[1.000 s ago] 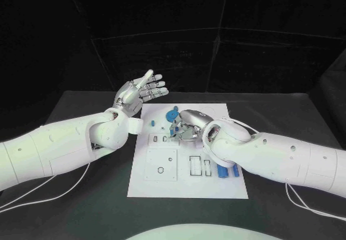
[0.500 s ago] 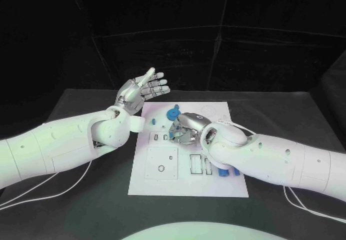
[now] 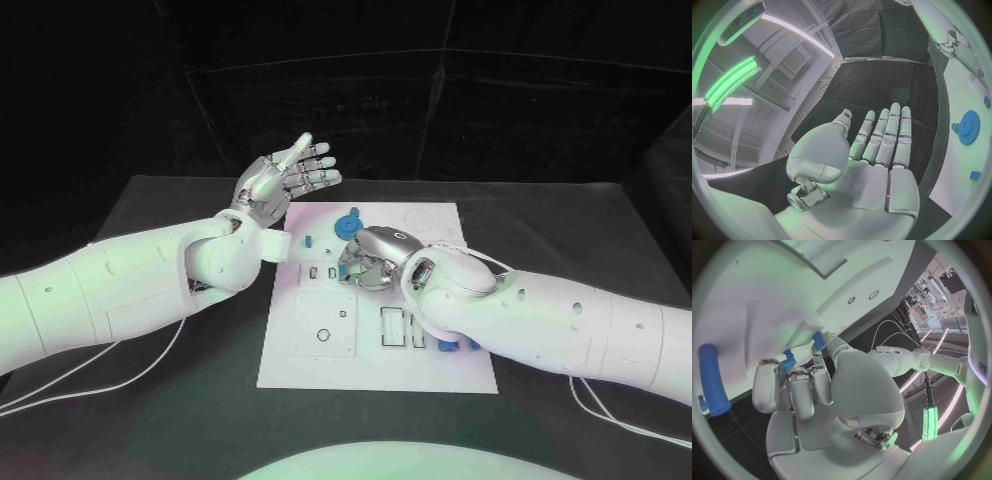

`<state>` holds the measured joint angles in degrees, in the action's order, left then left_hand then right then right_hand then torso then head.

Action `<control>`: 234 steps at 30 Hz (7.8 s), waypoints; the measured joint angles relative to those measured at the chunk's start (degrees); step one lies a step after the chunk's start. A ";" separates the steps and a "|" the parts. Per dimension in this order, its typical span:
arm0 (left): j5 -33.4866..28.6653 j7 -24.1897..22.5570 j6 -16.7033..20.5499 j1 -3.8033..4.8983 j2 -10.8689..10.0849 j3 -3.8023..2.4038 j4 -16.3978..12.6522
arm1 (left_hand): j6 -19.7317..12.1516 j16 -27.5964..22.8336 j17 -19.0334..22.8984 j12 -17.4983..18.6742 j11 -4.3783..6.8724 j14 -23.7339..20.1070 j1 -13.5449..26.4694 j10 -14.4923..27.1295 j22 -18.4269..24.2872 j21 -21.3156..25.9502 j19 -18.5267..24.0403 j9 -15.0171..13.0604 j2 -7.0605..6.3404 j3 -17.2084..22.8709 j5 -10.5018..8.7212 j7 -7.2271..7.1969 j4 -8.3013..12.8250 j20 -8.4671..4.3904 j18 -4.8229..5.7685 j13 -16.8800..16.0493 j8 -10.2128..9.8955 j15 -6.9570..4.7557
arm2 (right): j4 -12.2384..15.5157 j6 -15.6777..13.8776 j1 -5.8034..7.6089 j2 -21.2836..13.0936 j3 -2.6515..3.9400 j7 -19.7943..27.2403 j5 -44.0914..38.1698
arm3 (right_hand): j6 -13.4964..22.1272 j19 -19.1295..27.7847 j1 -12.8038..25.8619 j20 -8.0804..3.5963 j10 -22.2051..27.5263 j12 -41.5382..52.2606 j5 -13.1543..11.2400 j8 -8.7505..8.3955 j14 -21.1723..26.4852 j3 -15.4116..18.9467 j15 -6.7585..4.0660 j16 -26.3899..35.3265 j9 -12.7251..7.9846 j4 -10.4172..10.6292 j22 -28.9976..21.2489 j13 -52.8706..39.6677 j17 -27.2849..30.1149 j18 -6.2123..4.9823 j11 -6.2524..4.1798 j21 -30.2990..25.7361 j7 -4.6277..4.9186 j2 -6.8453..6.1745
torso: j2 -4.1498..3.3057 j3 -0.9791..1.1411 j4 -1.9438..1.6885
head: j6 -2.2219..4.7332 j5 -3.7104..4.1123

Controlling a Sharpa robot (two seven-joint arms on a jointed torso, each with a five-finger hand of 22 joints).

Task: Assemble the parts on the task board

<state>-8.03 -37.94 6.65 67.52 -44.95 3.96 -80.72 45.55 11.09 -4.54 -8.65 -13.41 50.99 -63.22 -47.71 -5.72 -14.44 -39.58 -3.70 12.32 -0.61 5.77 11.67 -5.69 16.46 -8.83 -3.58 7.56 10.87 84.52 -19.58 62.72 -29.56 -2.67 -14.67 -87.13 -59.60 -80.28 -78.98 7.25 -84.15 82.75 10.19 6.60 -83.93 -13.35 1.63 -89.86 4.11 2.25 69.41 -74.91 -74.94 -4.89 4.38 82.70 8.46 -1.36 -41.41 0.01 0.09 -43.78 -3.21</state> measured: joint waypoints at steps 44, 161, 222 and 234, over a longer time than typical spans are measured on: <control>0.00 0.08 -0.31 0.00 -0.01 0.00 0.08 | 0.00 -0.27 0.03 0.00 0.00 0.00 0.00 0.00 0.07 0.00 0.00 0.00 0.00 0.00 0.00 0.00 0.00 0.00 0.00 0.00 0.00 0.00 | -1.29 1.56 -0.13 0.94 0.12 -1.78 -2.99 | 1.52 0.00 1.95 0.01 0.04 -0.77 0.00 -1.50 0.00 0.24 0.00 0.00 -0.32 0.24 -0.18 0.00 0.02 0.00 0.04 0.00 1.15 -1.95 | -0.02 -0.02 -0.06 | -0.37 0.38; 60.77 74.02 -26.59 8.25 11.70 2.37 7.90 | 4.69 77.89 -70.39 -51.70 14.42 32.96 2.25 -25.88 -55.92 -59.73 -44.13 -20.72 -7.55 -6.02 -2.40 -8.61 -10.42 -15.60 3.08 -45.72 30.39 -15.78 | 4.56 -2.69 9.91 -19.69 0.06 10.44 27.42 | 8.95 4.02 -6.12 1.34 4.64 -7.00 3.49 0.04 -0.22 18.07 1.42 0.00 0.14 11.56 -9.44 -0.02 0.03 0.01 1.56 -3.74 2.30 -2.46 | 3.41 1.23 1.49 | -2.05 -1.82; 60.75 72.45 -25.68 8.33 13.45 2.47 8.90 | 0.28 78.07 -70.37 -51.81 14.30 32.96 -11.93 -23.76 -56.53 -60.36 -42.85 -24.56 -8.19 13.64 2.27 -8.12 -6.89 -15.22 3.08 -44.93 32.60 -15.78 | 2.93 -0.66 9.89 -17.95 0.05 9.54 27.39 | 8.95 4.01 -5.67 1.34 4.63 -7.19 3.96 0.04 -0.22 18.14 1.43 0.00 0.05 11.49 -9.71 -0.03 0.00 0.01 1.56 -3.77 2.30 -2.02 | 3.42 1.28 1.39 | -3.37 -1.60; 59.99 70.74 -20.13 8.29 9.55 2.48 4.56 | 0.28 78.07 -70.37 -50.80 14.44 32.96 -5.53 -24.46 -55.67 -59.56 -42.85 -26.34 -12.20 26.35 2.26 -8.10 -4.02 -15.22 3.08 -43.14 34.40 -15.78 | 2.52 -0.31 9.89 -18.07 0.04 9.54 27.39 | 8.95 4.01 -5.67 1.34 4.63 -7.44 3.96 0.04 -0.22 18.14 1.43 0.00 0.05 11.49 -9.97 -0.04 0.01 0.01 1.56 -4.05 2.30 -2.02 | 3.44 1.31 1.24 | -3.19 -1.69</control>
<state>51.96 32.79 -13.48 75.81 -35.40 6.44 -76.15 45.84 89.16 -74.91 -59.46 1.04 83.95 -68.75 -72.17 -61.38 -74.00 -82.43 -30.04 0.11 25.74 8.03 3.57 -9.71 1.24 -5.75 -46.71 41.97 -4.90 87.04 -19.89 72.61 -47.64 -2.63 -5.13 -59.74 -50.65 -76.27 -84.65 8.59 -79.52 75.31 14.15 6.64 -84.15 4.78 3.05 -89.86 4.16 13.74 59.44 -74.95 -74.93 -4.88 5.94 78.65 10.76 -3.37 -37.97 1.31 1.33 -46.97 -4.90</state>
